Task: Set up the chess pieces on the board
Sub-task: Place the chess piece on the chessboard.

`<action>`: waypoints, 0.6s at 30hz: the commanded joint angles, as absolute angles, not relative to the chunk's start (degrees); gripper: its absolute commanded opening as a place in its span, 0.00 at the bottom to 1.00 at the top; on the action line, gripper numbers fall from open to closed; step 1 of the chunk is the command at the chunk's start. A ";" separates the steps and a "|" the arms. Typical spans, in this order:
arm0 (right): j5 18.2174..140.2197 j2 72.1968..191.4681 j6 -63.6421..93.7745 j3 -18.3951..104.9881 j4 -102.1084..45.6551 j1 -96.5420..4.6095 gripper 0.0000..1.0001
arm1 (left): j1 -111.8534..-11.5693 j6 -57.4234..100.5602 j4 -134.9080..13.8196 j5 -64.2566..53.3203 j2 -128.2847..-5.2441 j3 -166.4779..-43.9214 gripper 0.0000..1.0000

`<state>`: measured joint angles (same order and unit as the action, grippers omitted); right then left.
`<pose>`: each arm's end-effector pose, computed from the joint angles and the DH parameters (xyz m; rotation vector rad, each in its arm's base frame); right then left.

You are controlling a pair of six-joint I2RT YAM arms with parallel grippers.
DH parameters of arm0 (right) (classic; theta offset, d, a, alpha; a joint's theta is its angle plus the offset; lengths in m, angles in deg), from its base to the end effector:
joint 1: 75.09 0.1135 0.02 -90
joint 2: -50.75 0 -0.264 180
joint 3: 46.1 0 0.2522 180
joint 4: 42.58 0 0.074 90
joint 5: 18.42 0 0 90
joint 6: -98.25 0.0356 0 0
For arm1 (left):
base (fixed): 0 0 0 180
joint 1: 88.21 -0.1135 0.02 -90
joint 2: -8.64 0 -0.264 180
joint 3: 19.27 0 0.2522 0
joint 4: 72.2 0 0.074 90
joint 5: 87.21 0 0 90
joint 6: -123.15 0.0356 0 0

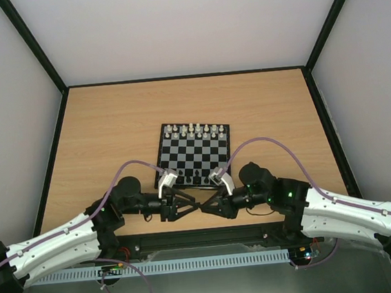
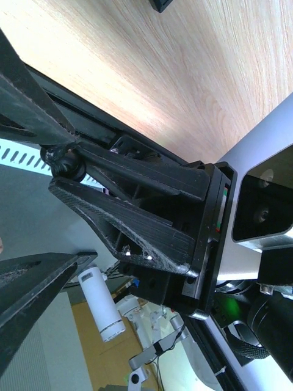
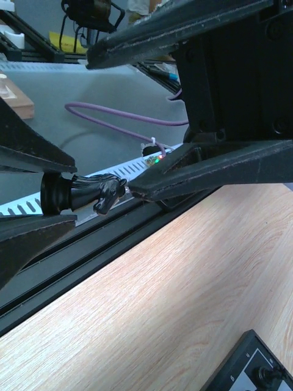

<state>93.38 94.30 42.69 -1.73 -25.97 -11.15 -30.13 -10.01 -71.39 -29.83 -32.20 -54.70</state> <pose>0.0689 0.1710 0.2699 -0.8333 1.9597 1.4717 0.0761 -0.1584 0.2511 0.7608 1.8674 -1.7142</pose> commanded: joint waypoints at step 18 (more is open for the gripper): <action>94.61 93.76 40.52 1.53 -27.04 -10.03 0.10 | -30.51 -11.58 -76.41 -32.55 -35.88 -53.02 0.32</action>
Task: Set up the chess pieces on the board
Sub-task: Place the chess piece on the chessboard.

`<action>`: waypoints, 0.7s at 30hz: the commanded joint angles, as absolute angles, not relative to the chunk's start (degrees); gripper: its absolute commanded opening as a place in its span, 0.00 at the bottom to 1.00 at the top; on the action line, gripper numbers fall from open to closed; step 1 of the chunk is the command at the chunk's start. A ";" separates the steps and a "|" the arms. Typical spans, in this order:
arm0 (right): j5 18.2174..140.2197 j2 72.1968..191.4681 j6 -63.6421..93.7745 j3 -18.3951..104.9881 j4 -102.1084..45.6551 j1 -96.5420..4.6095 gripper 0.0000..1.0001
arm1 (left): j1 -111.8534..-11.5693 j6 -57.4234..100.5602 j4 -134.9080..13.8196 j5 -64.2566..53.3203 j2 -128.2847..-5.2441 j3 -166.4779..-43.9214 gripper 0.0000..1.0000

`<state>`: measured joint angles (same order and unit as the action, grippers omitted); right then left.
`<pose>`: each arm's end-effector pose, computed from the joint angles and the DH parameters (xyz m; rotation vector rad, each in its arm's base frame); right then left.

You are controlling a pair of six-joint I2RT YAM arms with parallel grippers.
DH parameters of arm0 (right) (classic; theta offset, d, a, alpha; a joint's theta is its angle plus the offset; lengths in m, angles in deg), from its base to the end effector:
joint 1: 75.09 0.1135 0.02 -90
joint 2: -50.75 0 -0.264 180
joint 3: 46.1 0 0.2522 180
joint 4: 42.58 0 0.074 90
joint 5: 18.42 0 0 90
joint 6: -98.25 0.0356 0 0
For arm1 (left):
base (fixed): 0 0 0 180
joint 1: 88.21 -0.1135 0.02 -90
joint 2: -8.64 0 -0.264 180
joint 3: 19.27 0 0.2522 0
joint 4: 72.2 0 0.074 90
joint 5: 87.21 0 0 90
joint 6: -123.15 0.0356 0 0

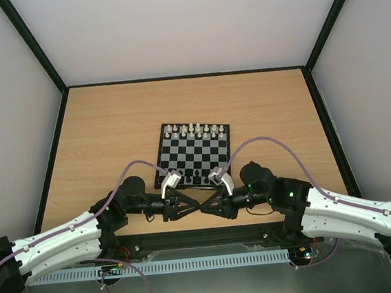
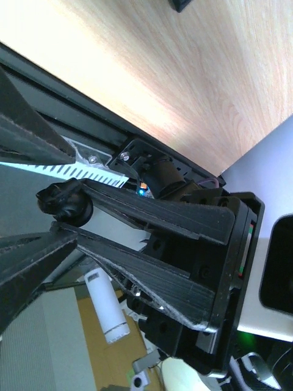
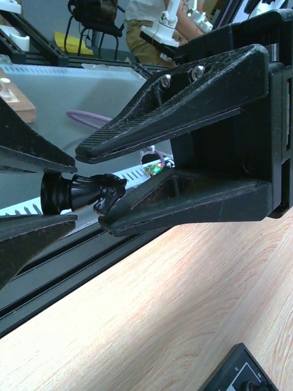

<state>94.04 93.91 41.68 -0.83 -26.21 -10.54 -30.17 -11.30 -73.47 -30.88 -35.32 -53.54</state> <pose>0.0664 0.1711 0.2770 -0.8661 1.9149 1.4894 0.0791 -0.1641 0.2391 0.7566 1.9278 -1.7279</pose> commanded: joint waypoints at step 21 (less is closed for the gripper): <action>92.73 94.85 39.77 0.91 -26.12 -10.01 0.27 | -30.91 -11.17 -76.50 -31.52 -38.22 -53.56 0.07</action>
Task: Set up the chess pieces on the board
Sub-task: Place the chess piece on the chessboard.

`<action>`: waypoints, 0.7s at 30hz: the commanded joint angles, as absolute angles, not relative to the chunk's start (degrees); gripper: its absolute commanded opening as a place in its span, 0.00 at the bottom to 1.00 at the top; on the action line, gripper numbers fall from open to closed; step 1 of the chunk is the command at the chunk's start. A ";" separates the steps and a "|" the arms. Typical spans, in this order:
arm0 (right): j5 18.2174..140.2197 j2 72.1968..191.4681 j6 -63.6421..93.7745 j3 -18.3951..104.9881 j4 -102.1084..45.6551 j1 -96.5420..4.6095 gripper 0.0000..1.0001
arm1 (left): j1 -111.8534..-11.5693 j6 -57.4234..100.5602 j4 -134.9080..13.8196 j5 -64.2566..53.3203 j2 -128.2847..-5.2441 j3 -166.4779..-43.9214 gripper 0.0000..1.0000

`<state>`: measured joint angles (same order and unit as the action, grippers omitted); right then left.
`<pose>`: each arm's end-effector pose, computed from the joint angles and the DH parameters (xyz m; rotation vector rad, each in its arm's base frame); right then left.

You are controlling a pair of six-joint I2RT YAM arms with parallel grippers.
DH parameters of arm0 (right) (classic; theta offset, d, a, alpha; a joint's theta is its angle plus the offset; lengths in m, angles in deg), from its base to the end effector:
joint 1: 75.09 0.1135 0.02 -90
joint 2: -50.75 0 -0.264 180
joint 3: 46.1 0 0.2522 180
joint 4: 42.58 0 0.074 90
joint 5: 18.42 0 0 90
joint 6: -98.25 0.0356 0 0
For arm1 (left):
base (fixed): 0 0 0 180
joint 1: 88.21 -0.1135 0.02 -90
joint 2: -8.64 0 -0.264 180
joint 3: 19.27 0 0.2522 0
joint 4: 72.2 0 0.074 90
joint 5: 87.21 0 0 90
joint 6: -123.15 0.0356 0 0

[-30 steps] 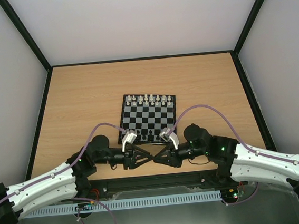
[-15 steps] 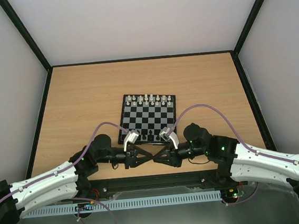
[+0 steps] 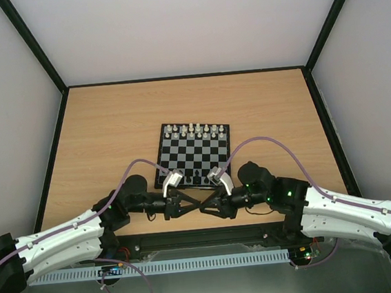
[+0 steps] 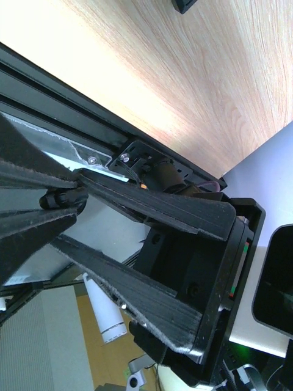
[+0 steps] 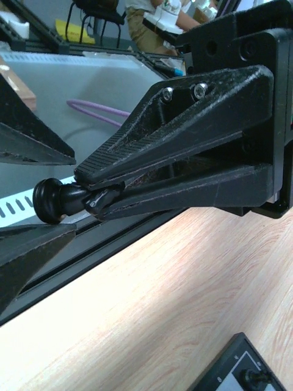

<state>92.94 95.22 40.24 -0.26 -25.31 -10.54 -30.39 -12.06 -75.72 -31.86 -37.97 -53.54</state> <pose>0.0686 0.1742 0.2751 -0.8752 1.9310 1.4460 0.0825 -0.1691 0.2356 0.7570 1.9448 -1.7436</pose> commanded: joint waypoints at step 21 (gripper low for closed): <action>74.22 92.44 42.75 4.40 -15.13 -10.09 0.69 | -31.52 -5.96 -65.44 -22.23 -42.39 -57.76 0.03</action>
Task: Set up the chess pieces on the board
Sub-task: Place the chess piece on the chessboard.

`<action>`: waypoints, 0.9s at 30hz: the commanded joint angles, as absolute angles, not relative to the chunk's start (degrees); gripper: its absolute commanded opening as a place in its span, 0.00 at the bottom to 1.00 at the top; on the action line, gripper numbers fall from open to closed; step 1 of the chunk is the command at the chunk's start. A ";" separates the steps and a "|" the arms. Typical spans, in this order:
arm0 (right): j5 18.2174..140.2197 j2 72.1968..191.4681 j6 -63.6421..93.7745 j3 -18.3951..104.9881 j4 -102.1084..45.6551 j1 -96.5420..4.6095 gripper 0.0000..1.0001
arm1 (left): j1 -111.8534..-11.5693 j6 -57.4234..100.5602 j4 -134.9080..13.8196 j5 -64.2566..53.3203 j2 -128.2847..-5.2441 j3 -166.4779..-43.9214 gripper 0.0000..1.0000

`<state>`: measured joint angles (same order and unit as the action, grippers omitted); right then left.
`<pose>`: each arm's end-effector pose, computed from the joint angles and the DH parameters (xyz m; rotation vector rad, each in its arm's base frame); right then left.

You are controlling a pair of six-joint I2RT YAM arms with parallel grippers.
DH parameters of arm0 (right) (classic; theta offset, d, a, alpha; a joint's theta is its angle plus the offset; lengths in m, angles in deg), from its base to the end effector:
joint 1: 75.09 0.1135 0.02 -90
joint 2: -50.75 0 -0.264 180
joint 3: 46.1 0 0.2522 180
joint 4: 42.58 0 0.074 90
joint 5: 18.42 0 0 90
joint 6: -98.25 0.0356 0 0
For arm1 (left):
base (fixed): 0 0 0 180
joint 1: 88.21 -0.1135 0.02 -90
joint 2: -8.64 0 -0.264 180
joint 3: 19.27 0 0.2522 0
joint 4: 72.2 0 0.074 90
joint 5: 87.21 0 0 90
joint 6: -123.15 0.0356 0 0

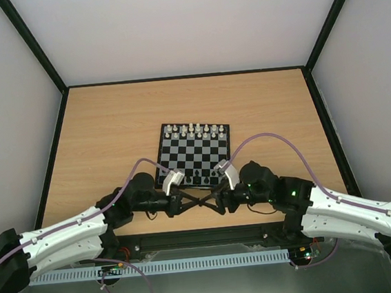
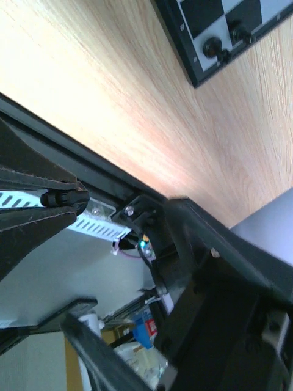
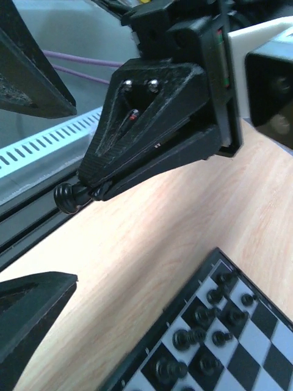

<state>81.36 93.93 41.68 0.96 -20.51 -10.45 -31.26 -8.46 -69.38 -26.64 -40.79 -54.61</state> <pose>0.0728 0.1677 0.2772 -0.6934 1.9969 1.2718 0.0908 -0.1716 0.2221 0.7010 2.0729 -1.5746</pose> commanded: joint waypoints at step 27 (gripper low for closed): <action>42.76 87.27 54.44 8.47 2.91 -10.12 0.99 | -20.36 -1.22 -51.19 16.15 -75.39 -82.45 0.02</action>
